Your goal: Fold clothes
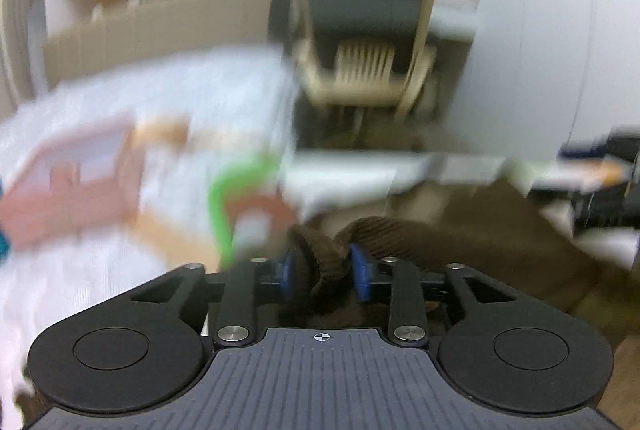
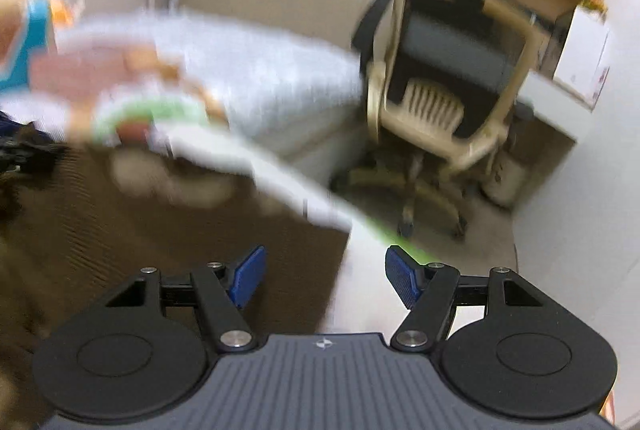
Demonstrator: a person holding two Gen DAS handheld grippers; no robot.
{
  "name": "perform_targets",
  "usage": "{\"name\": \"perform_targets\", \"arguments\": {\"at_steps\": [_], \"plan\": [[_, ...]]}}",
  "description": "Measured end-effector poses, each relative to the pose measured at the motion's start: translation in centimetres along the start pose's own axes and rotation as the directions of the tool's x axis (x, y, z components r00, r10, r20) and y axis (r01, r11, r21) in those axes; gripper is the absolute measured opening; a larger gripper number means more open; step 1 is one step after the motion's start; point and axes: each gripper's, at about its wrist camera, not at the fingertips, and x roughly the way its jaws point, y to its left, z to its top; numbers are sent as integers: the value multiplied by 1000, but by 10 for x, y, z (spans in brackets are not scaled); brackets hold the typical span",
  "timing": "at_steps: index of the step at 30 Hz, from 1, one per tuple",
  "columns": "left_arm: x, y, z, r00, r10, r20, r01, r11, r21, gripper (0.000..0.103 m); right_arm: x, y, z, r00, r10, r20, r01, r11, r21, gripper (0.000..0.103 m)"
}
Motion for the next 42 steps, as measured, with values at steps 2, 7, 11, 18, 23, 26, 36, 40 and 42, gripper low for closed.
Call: {"name": "perform_targets", "arguments": {"at_steps": [2, 7, 11, 18, 23, 26, 36, 40, 42], "plan": [[-7, 22, -8, 999, -39, -12, 38, 994, -107, 53, 13, 3, -7, 999, -3, -41, 4, 1000, 4, 67], [-89, 89, -17, 995, -33, 97, 70, 911, -406, 73, -25, -23, -4, 997, 60, 47, -65, 992, 108, 67], [-121, 143, -56, 995, 101, 20, -67, 785, -616, 86, -56, -36, -6, 989, 100, 106, -114, 983, 144, 67], [-82, 160, -92, 982, 154, -113, -189, 690, -699, 44, -82, -30, -8, 978, 157, 139, -181, 968, 175, 67], [-91, 120, -27, 987, 152, 45, -104, 837, -538, 8, -110, -41, -9, 968, 154, 197, -189, 966, 174, 68], [-104, 72, 33, 976, 81, 200, 7, 915, -404, 8, -118, -51, -8, 965, 134, 225, -179, 964, 195, 68], [-101, -19, 81, 925, -292, 243, 341, 919, -196, 98, -113, -62, -14, 968, 166, 189, -213, 940, 267, 70], [-92, -7, 55, 982, -101, 160, 129, 975, -179, 101, -90, -54, -5, 951, 273, 147, -308, 891, 333, 70], [-84, 5, 39, 991, -31, 129, 49, 988, -144, 102, -70, -35, 1, 929, 354, 107, -369, 865, 340, 70]]}}
